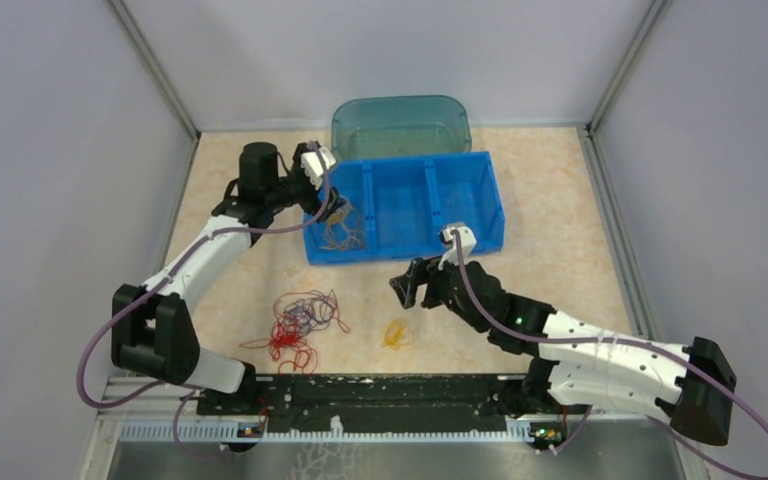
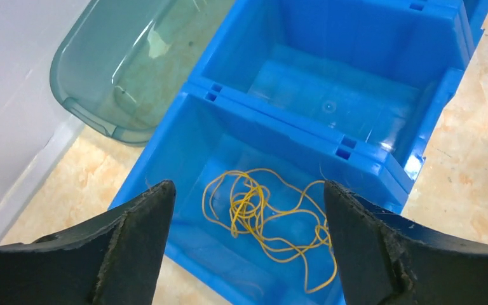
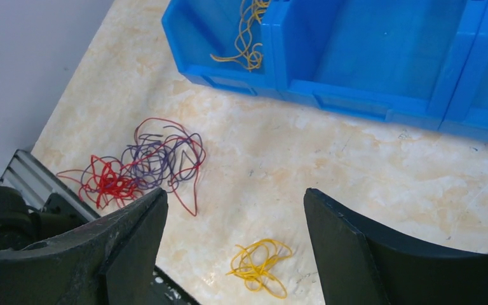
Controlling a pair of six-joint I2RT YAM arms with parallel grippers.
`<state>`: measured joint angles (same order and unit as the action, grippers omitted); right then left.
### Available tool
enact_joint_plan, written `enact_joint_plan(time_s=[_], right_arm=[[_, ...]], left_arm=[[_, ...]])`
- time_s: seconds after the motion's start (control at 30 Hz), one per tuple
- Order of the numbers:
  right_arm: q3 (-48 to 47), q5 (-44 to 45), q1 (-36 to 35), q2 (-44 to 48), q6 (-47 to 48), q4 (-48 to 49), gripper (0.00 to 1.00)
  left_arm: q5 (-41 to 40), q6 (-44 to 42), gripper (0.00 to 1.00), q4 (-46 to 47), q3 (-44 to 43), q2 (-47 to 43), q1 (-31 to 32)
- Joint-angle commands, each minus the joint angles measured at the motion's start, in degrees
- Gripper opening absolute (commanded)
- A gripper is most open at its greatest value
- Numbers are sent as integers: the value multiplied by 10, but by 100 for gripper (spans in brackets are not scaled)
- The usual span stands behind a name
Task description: Untangle the cables
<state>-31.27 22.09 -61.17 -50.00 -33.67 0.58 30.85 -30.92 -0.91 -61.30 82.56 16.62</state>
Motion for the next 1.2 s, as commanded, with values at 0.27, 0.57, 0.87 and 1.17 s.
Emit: enact_joint_plan(time_s=[0.27, 0.57, 0.87, 1.17], right_arm=[[-67, -173, 5, -94, -49, -160, 64], [-43, -228, 5, -194, -21, -123, 54], [-50, -221, 5, -271, -12, -59, 29], [-99, -191, 7, -175, 16, -80, 0]], left_arm=[[30, -74, 100, -306, -151, -46, -43], [63, -136, 100, -391, -78, -148, -74], [80, -175, 100, -461, -56, -166, -85], [75, -188, 100, -456, -20, -187, -86]])
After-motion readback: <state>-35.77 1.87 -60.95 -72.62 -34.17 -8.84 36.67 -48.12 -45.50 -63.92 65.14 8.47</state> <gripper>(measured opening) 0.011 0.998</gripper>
